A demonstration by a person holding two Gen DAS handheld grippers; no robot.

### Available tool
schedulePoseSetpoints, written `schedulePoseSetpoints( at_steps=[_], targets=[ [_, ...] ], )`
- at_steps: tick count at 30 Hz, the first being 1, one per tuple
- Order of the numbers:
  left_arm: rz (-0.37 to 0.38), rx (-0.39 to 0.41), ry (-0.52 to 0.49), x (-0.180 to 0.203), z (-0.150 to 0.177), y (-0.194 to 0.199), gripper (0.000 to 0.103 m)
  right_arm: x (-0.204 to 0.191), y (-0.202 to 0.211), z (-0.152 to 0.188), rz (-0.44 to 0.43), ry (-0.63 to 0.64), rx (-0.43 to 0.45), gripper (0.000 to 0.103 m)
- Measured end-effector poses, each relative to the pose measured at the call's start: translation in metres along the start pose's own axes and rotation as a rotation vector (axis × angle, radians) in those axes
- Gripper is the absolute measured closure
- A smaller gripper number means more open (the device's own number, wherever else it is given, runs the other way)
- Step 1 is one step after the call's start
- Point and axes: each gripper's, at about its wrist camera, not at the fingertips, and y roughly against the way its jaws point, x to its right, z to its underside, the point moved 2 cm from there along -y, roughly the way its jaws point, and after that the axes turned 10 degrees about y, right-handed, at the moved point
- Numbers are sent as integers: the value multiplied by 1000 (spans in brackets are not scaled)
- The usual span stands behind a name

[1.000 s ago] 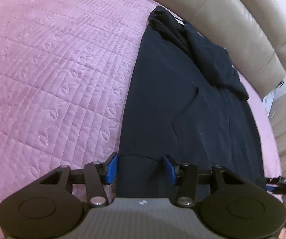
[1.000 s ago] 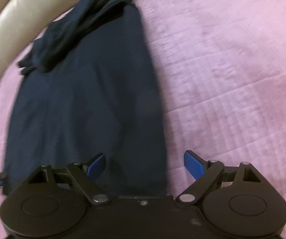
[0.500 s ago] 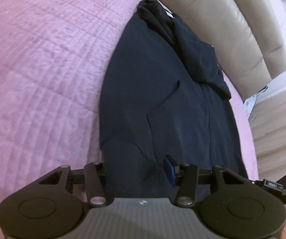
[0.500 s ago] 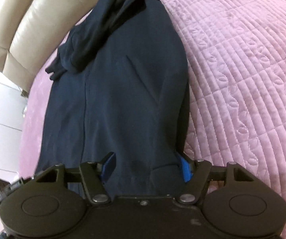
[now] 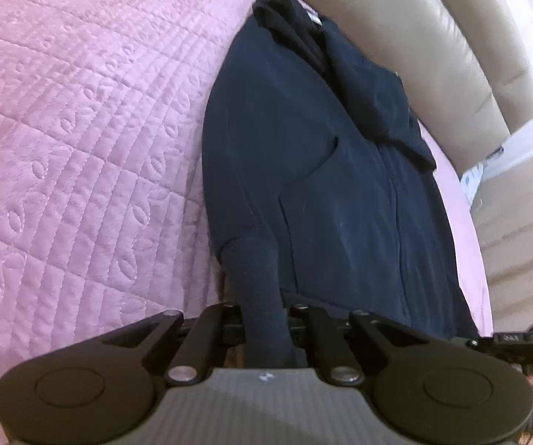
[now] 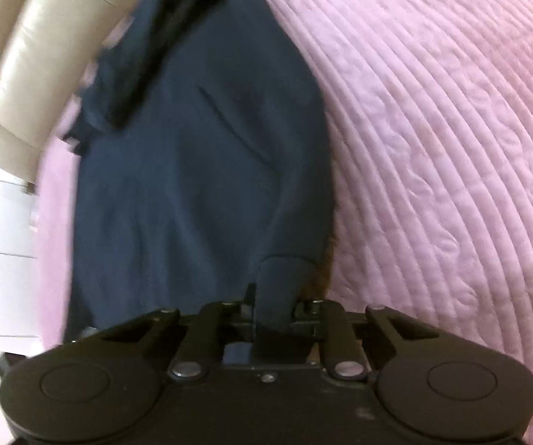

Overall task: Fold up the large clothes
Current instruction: 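Close both grippers on the hem and lift it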

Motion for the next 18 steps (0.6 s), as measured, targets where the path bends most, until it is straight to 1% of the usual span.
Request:
schedulePoseSetpoints(
  at_steps=[2,4,6,8,9,12,15,16,18],
  targets=[
    [20,41,24,3,-2,3,98,-5,11,-2,-54,14,71,87],
    [38,76,24,14,-8,9,98,-9,23,-9,-100,-20,132,87],
    [78,119,28,29,-20,20,98,-18,41,-17,-116,-30,204,87],
    [123,181,23,49,-35,38,98,-31,58,-28,-137,-39,253,87],
    [131,206,20,58,-41,45,98,-38,67,-35,-147,-39,278,87],
    [138,278,5,86,-56,69,98,-64,92,-59,-136,-33,364,87],
    [140,338,7,112,-74,87,98,-86,112,-89,-131,-91,440,88],
    [149,349,23,120,-83,90,98,-89,117,-101,-137,-108,463,88],
    [164,356,38,137,-101,93,98,-101,129,-119,-119,-103,501,88]
  ],
)
